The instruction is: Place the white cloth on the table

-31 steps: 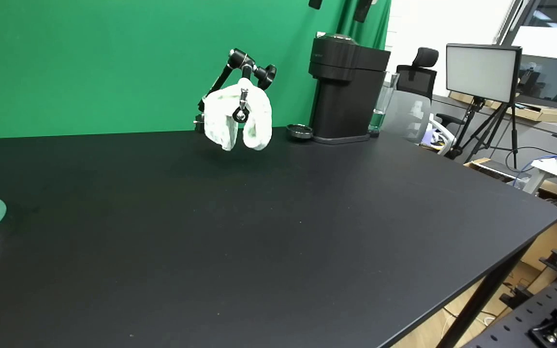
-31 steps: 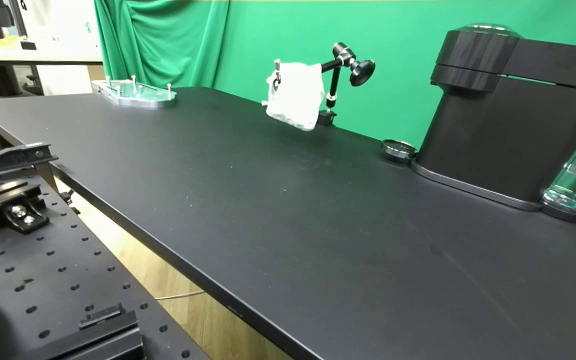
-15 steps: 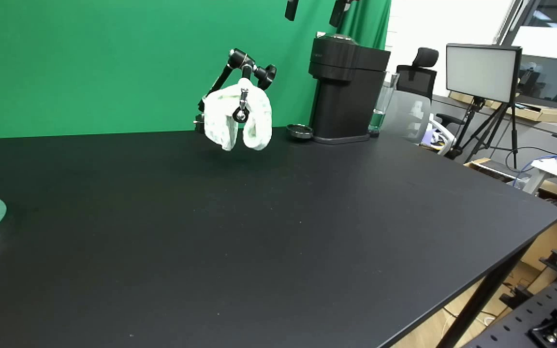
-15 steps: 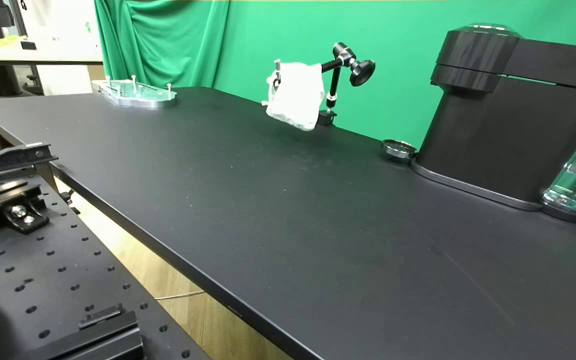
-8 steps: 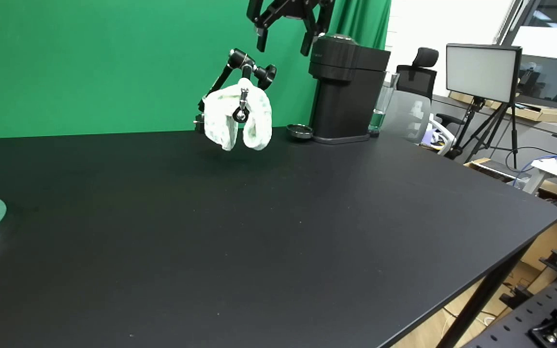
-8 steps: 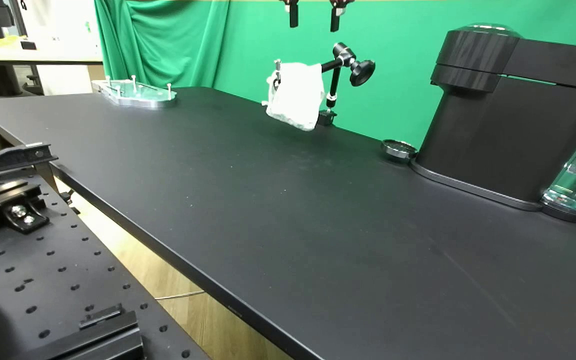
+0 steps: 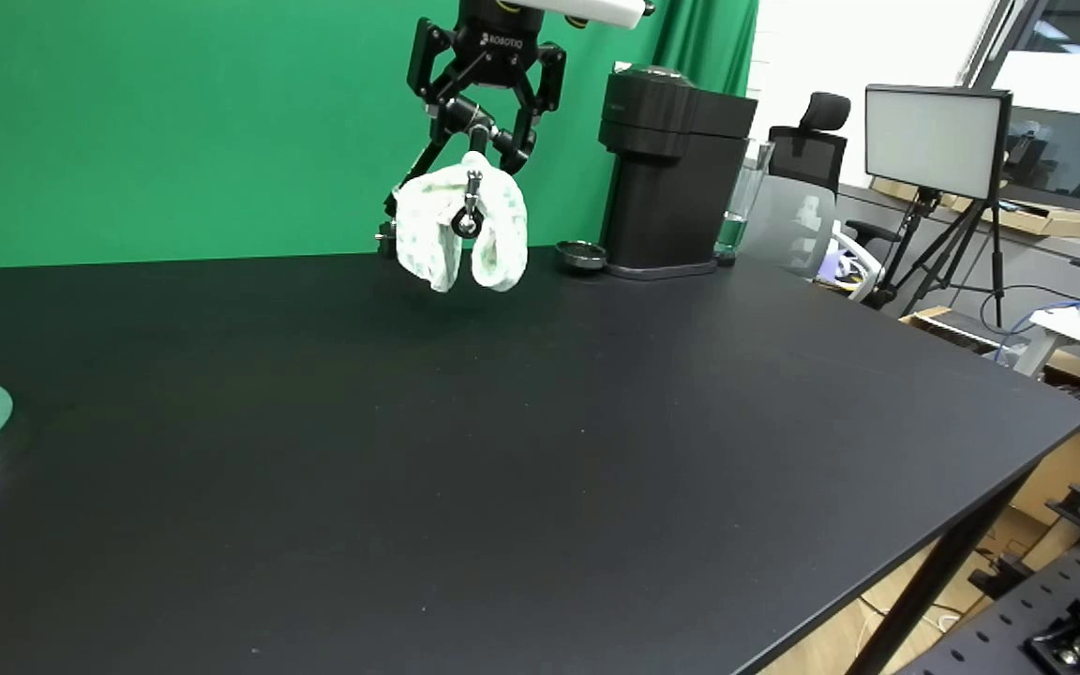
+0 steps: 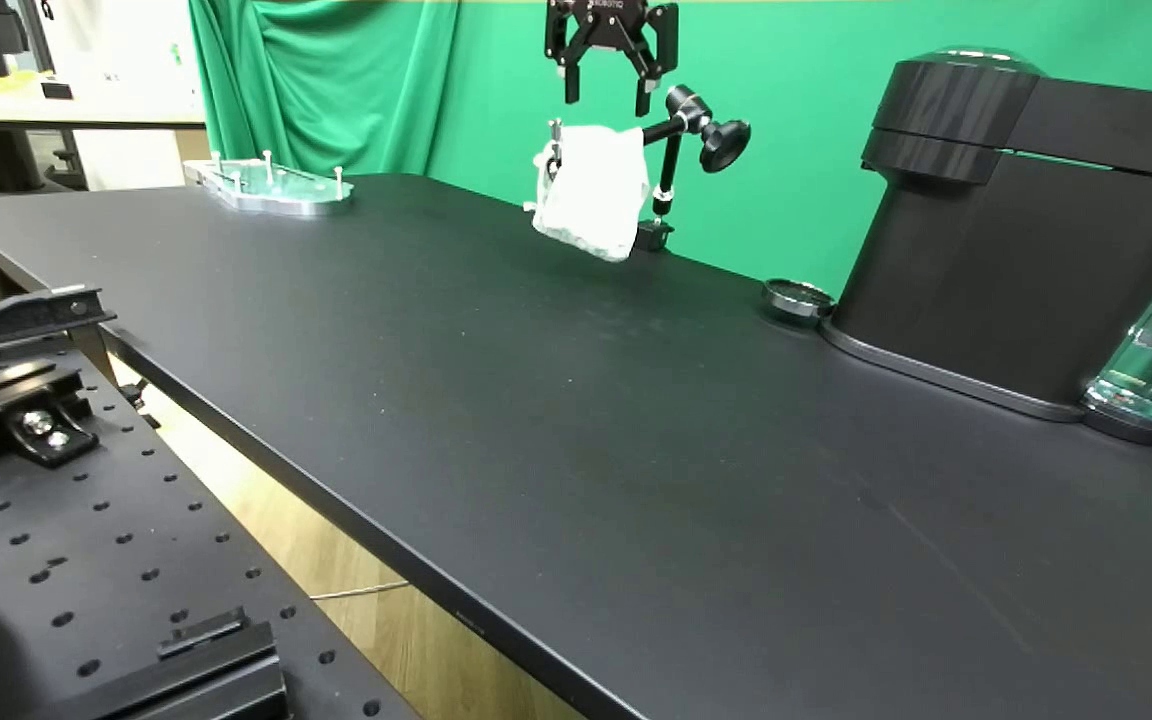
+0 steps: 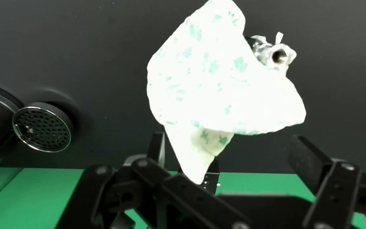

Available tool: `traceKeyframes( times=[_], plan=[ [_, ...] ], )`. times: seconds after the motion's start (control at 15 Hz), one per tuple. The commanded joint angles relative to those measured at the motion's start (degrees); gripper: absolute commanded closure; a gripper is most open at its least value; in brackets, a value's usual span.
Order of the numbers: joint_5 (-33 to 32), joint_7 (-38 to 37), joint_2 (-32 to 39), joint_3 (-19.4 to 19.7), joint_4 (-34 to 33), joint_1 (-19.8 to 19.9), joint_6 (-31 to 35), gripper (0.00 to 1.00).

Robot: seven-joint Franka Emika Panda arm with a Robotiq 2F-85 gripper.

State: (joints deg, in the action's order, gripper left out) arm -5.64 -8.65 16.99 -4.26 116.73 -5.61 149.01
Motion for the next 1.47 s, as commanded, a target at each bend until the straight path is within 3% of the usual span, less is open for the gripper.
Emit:
traceKeyframes(
  times=[0.0,0.07,0.2,0.8,0.93,1.4],
  plan=[
    [-0.16,-1.62,3.22,1.18,-4.19,-1.65,-1.50,0.05],
    [-0.05,-1.59,3.71,1.29,-4.62,-1.86,-1.48,0.26],
    [0.02,-1.42,4.43,1.41,-5.21,-2.13,-1.59,0.31],
    [1.78,0.80,3.85,0.48,-4.39,-1.57,-4.33,0.95],
    [2.64,1.52,3.35,0.05,-4.01,-1.45,-4.83,1.00],
    [7.73,7.82,2.65,-3.75,-2.38,-1.26,-7.84,1.00]
  ],
)
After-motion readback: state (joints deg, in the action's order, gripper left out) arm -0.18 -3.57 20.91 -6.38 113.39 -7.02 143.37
